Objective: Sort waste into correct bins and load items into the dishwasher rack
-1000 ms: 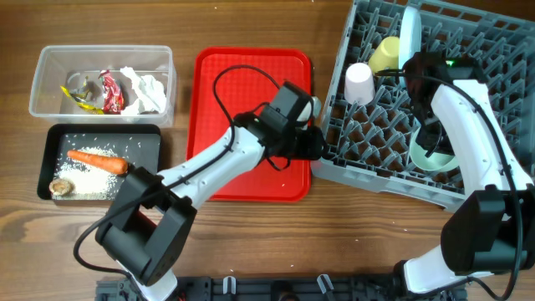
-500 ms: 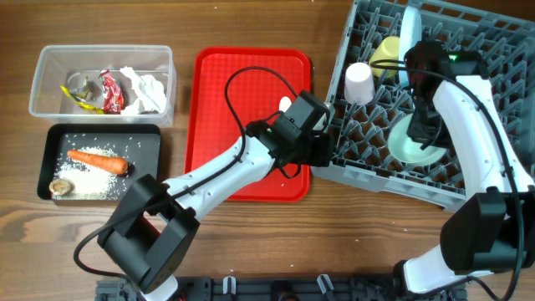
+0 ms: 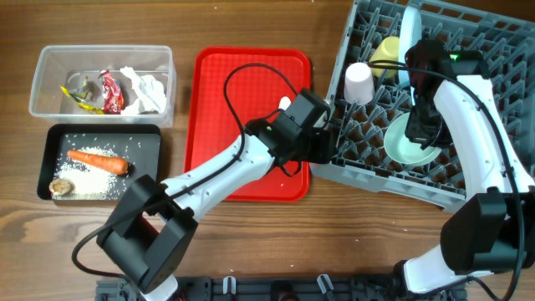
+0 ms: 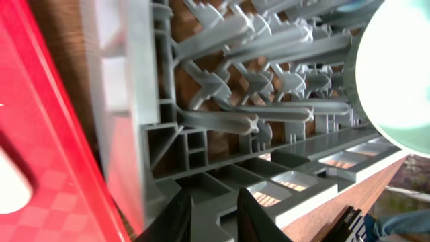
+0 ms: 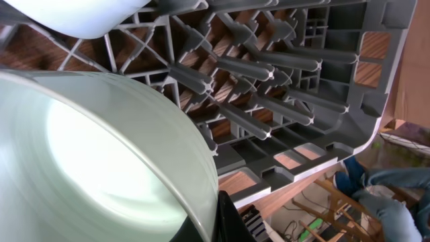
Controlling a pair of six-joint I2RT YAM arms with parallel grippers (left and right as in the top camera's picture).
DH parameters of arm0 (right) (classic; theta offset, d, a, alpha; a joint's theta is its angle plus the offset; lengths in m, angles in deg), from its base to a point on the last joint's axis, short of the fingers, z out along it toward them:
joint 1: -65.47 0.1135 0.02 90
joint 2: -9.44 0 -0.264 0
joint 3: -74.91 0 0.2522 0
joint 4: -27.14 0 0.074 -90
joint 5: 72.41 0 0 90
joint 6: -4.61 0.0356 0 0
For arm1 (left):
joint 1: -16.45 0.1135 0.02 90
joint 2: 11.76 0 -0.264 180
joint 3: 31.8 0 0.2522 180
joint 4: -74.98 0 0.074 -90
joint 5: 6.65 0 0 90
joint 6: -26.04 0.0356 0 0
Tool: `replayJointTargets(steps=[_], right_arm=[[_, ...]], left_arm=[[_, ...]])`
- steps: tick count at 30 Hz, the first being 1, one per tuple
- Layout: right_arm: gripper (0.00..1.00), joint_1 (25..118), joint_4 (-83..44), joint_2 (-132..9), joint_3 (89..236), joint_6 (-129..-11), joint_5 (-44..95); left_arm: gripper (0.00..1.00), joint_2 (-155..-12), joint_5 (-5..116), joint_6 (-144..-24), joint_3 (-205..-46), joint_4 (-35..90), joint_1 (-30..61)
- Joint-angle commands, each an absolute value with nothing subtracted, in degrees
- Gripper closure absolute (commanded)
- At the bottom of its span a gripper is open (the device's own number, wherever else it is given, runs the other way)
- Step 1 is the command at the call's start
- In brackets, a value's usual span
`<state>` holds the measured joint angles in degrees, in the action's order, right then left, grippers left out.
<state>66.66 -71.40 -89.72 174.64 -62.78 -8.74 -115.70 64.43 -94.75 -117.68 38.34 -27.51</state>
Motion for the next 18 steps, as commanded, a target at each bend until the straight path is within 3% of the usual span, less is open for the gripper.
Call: replayJointTargets(steps=[1, 5, 9, 18], right_arm=[[0.96, 67.1, -71.31, -90.31, 175.45, -63.33, -5.48], [0.96, 67.1, -71.26, -90.31, 175.45, -63.33, -5.48], [0.96, 67.1, -71.33, -90.31, 175.45, -63.37, -5.48], [0.96, 67.1, -71.29, -90.31, 175.45, -64.22, -5.46]], left_arm=[[0.69, -113.99, 66.81, -94.48, -117.29, 36.49, -24.52], [0.66, -113.84, 65.92, -94.46, -117.26, 36.94, -24.52], [0.6, -113.86, 74.57, -94.44, -117.26, 37.21, -24.56], [0.59, -112.33, 74.03, -92.69, -118.55, 41.1, -24.41]])
